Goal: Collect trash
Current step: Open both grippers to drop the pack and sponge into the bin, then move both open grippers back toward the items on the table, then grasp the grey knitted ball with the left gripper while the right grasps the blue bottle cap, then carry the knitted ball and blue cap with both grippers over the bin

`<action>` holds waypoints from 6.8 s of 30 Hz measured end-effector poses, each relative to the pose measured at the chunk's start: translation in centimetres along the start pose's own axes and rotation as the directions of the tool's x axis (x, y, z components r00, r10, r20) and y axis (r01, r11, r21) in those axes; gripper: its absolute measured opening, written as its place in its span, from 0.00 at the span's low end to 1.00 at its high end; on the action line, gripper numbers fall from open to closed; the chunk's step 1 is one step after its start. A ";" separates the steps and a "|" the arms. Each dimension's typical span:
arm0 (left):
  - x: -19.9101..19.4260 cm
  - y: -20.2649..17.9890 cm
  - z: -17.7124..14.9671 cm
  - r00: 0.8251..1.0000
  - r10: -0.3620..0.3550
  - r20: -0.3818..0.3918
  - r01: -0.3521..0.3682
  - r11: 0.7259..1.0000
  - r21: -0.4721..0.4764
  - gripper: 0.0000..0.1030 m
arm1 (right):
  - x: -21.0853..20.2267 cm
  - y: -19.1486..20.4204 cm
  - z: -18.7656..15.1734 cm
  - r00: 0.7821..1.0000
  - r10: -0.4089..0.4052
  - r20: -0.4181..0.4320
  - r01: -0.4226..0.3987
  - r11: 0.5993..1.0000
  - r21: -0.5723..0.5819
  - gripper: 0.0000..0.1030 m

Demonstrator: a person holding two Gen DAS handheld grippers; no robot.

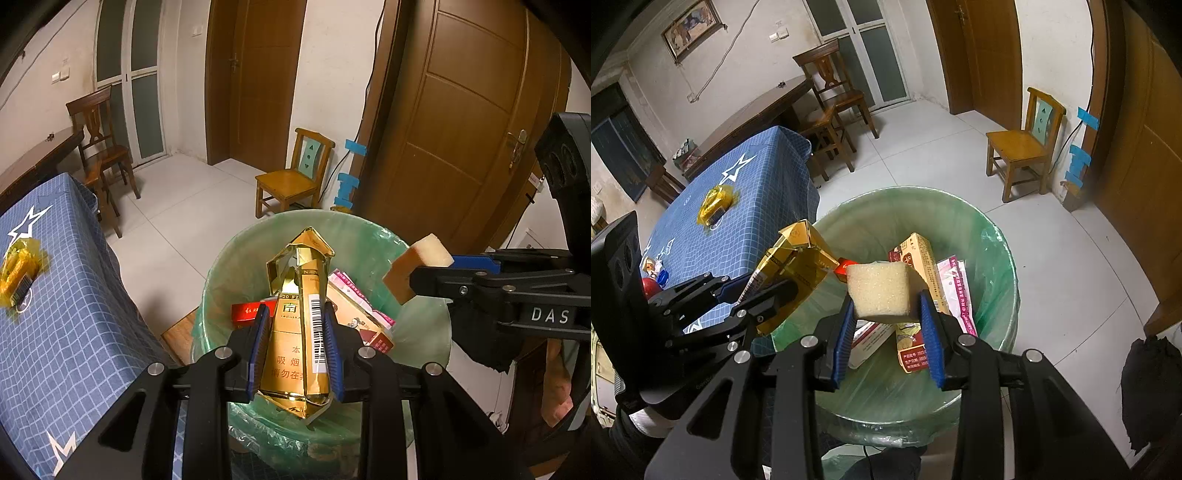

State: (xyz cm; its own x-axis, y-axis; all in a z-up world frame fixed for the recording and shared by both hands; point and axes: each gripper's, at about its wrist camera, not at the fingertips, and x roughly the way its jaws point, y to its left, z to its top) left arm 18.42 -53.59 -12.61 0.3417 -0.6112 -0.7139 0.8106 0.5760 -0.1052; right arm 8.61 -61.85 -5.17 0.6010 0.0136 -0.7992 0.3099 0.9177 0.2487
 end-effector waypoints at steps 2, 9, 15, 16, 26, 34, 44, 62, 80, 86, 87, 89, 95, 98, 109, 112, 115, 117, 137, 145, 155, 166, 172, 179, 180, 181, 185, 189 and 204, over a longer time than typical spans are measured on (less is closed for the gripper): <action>-0.1 0.0 0.0 1.000 -0.002 -0.001 0.002 1.000 -0.001 0.29 | 0.0 0.0 0.0 1.000 0.001 0.000 -0.001 1.000 -0.001 0.32; -0.1 0.1 0.0 1.000 0.002 -0.003 -0.002 1.000 0.000 0.32 | 0.0 0.0 -0.1 1.000 -0.001 0.002 0.001 1.000 0.000 0.33; 0.0 0.3 0.1 0.999 0.029 -0.018 -0.029 1.000 -0.003 0.50 | -0.3 -0.1 -0.1 1.000 -0.013 0.022 0.013 1.000 0.000 0.54; -0.2 0.4 0.1 0.999 0.036 -0.012 -0.036 0.999 -0.007 0.54 | -0.5 -0.2 -0.2 0.999 -0.013 0.030 0.013 1.000 0.003 0.55; -1.5 1.4 -0.3 0.999 0.050 -0.005 -0.050 0.999 -0.017 0.60 | -0.9 -0.6 -0.4 0.999 -0.007 0.045 0.006 1.000 0.020 0.56; -4.6 2.5 -1.3 0.998 0.060 0.020 -0.059 0.998 -0.018 0.60 | -3.1 2.1 -1.2 0.993 0.006 0.120 -0.002 0.999 -0.038 0.58; -13.3 7.7 -5.2 0.981 0.164 0.102 -0.159 0.986 -0.059 0.65 | -6.8 9.4 -5.2 0.946 0.054 0.320 -0.008 0.990 -0.143 0.76; -23.8 17.0 -11.4 0.924 0.356 0.140 -0.326 0.925 -0.196 0.67 | -6.4 21.4 -7.6 0.926 0.150 0.346 -0.036 0.949 -0.313 0.81; -35.0 38.8 -21.3 0.872 0.488 0.025 -0.442 0.809 -0.388 0.75 | -1.9 30.9 -7.5 0.944 0.248 0.219 -0.127 0.882 -0.453 0.86; -34.9 46.1 -23.3 0.895 0.445 -0.029 -0.413 0.802 -0.432 0.75 | 0.6 35.3 -5.8 0.933 0.347 0.101 -0.250 0.823 -0.510 0.86; -34.3 46.8 -23.3 0.908 0.418 -0.030 -0.389 0.813 -0.433 0.75 | 1.1 36.1 -4.9 0.923 0.378 0.066 -0.296 0.809 -0.507 0.86; -33.3 47.5 -23.4 0.919 0.392 -0.038 -0.370 0.828 -0.422 0.75 | 2.3 37.9 -3.3 0.905 0.425 -0.009 -0.372 0.782 -0.500 0.86; -31.1 49.3 -22.9 0.932 0.361 -0.032 -0.340 0.841 -0.421 0.75 | 7.8 44.6 1.4 0.856 0.468 -0.221 -0.513 0.706 -0.488 0.85; -29.9 50.1 -22.7 0.939 0.343 -0.041 -0.327 0.844 -0.425 0.65 | 10.9 47.6 2.9 0.847 0.446 -0.290 -0.532 0.691 -0.490 0.82; -30.6 50.7 -23.8 0.952 0.305 -0.003 -0.270 0.835 -0.479 0.44 | 17.7 51.9 5.3 0.833 0.392 -0.389 -0.547 0.687 -0.479 0.52; -31.7 50.8 -24.8 0.945 0.326 0.001 -0.280 0.812 -0.512 0.44 | 18.6 54.0 5.9 0.824 0.394 -0.407 -0.560 0.676 -0.480 0.52; -32.3 50.9 -25.5 0.936 0.351 -0.002 -0.299 0.794 -0.530 0.44 | 19.4 57.3 5.7 0.818 0.383 -0.428 -0.567 0.657 -0.497 0.52; -32.6 51.1 -25.8 0.935 0.354 0.000 -0.297 0.785 -0.543 0.44 | 19.9 59.9 5.2 0.821 0.357 -0.446 -0.563 0.642 -0.521 0.52; -32.1 51.1 -26.9 0.968 0.251 0.012 -0.203 0.808 -0.553 0.45 | 21.2 46.9 6.8 0.798 0.243 -0.552 -0.515 0.751 -0.413 0.39; -32.3 51.2 -27.2 0.970 0.242 0.022 -0.188 0.805 -0.563 0.45 | 19.7 50.7 5.3 0.830 0.059 -0.555 -0.452 0.655 -0.606 0.37; -31.7 51.0 -26.9 0.971 0.240 0.015 -0.193 0.814 -0.547 0.45 | 21.2 48.2 5.9 0.793 0.083 -0.603 -0.506 0.641 -0.577 0.11; -32.8 48.9 -25.3 0.943 0.329 0.053 -0.257 0.819 -0.513 0.45 | 15.6 47.4 6.0 0.922 0.229 -0.313 -0.382 0.677 -0.629 0.01; -35.0 44.5 -22.4 0.907 0.402 0.123 -0.303 0.828 -0.471 0.45 | 8.6 44.2 5.3 0.953 0.288 -0.094 -0.282 0.733 -0.619 0.01; -33.1 35.6 -16.2 0.916 0.329 0.230 -0.237 0.905 -0.353 0.45 | 0.9 36.9 3.5 0.962 0.232 0.144 -0.124 0.840 -0.528 0.01; -32.4 33.8 -15.1 0.921 0.304 0.245 -0.215 0.919 -0.331 0.45 | 0.7 36.4 3.1 0.963 0.213 0.167 -0.099 0.851 -0.515 0.01; -31.9 32.7 -14.4 0.922 0.291 0.254 -0.204 0.926 -0.318 0.45 | -0.5 34.8 2.7 0.962 0.186 0.200 -0.064 0.865 -0.497 0.01; -29.3 26.4 -10.8 0.930 0.221 0.295 -0.151 0.959 -0.241 0.45 | -3.8 29.8 1.8 0.958 0.117 0.260 0.003 0.907 -0.422 0.01; -26.4 20.4 -7.7 0.940 0.141 0.310 -0.094 0.982 -0.161 0.45 | -6.3 25.1 1.2 0.956 0.052 0.288 0.056 0.933 -0.356 0.01; -10.3 1.7 0.7 0.990 -0.033 0.140 0.026 0.998 0.050 0.45 | -6.4 7.7 0.5 0.972 -0.157 0.173 0.177 0.978 -0.108 0.02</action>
State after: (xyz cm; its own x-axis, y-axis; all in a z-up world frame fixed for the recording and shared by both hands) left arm 16.57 -46.71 -4.95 0.3780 -0.6997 -0.6063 0.8419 0.5322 -0.0893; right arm 7.55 -55.08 2.14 0.6634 -0.1996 -0.7211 0.3297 0.9431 0.0423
